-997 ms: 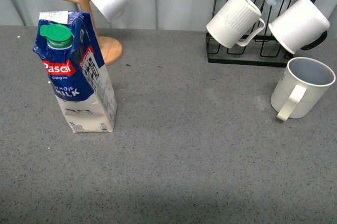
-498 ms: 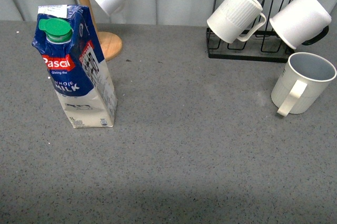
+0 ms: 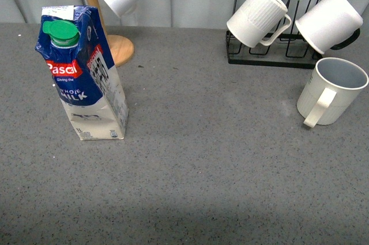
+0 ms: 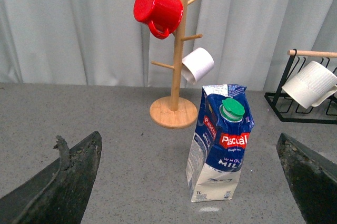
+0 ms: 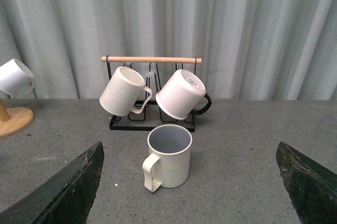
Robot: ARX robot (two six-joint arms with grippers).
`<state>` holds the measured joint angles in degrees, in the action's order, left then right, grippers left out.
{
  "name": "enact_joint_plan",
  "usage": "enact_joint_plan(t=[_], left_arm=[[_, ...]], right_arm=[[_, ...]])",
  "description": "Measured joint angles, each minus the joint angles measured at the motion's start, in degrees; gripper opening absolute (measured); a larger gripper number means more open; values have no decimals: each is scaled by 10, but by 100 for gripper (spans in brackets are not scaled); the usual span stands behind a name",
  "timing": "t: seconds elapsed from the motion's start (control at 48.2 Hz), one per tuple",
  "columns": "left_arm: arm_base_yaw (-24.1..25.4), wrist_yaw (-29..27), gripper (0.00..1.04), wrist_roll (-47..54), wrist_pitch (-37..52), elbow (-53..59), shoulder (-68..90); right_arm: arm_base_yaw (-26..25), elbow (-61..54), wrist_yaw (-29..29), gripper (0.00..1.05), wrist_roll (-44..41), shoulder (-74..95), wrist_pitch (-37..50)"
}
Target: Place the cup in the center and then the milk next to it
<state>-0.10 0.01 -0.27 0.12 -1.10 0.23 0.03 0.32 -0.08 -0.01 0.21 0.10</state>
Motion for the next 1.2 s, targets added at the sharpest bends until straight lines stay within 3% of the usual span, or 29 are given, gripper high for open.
enact_joint_plan(t=[0.851,0.872,0.913,0.997,1.059,1.204], left_arm=[[0,0,98,0,0,0,0],[0,0,98,0,0,0,0],[0,0,98,0,0,0,0],[0,0,98,0,0,0,0],[0,0,98,0,0,0,0],[0,0,98,0,0,0,0]], right_arm=[[0,0,0,96,0,0,0],[2,0,5,96,-3,1,2],[34,-1,111,96,-43,17,43],[71,-1,233,96,-116,63,105],[66,0,242,96,-139,115,145],[22,27,195,96,-146,315,273]])
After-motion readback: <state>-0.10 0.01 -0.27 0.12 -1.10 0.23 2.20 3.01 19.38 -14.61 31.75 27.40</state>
